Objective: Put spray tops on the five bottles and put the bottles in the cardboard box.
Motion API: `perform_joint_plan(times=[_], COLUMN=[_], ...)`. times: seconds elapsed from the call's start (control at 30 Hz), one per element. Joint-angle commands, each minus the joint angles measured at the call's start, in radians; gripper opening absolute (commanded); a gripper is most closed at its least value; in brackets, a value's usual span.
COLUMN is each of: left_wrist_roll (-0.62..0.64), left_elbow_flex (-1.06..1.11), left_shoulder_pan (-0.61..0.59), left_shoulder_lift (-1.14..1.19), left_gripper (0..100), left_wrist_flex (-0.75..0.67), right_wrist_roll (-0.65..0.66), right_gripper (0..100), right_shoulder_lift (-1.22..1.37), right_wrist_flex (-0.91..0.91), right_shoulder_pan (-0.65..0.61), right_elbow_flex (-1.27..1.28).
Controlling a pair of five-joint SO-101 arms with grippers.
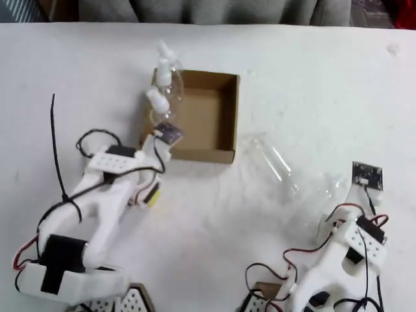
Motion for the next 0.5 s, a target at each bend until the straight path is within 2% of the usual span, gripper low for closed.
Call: perform_joint_plan(times=[0.0,0.1,0.27,0.47], left_wrist_roll=[-0.003,-0.005,-0.008,-0.008], left_elbow_flex=[-0.044,-0.044,-0.046,-0.046], left_shoulder_pan=[-0.016,-0.016,-0.016,-0.015], left_shoulder_lift=[-0.007,-0.007,-0.007,-0.007], left_gripper=[2,2,2,2], left_wrist_flex=[-0.015,-0.015,-0.015,-0.017], right_wrist_roll=[0.011,0.011,0.0,-0.242], right_gripper=[1.7,1.7,1.7,2.2], right_shoulder_lift=[-0.007,-0.007,0.002,0.004], right_wrist_flex=[0.024,0.082,0.291,0.28], right_shoulder_pan=[-0.001,-0.001,-0.012,-0.079], right_elbow_flex=[-0.164,-0.272,-0.422,-0.439])
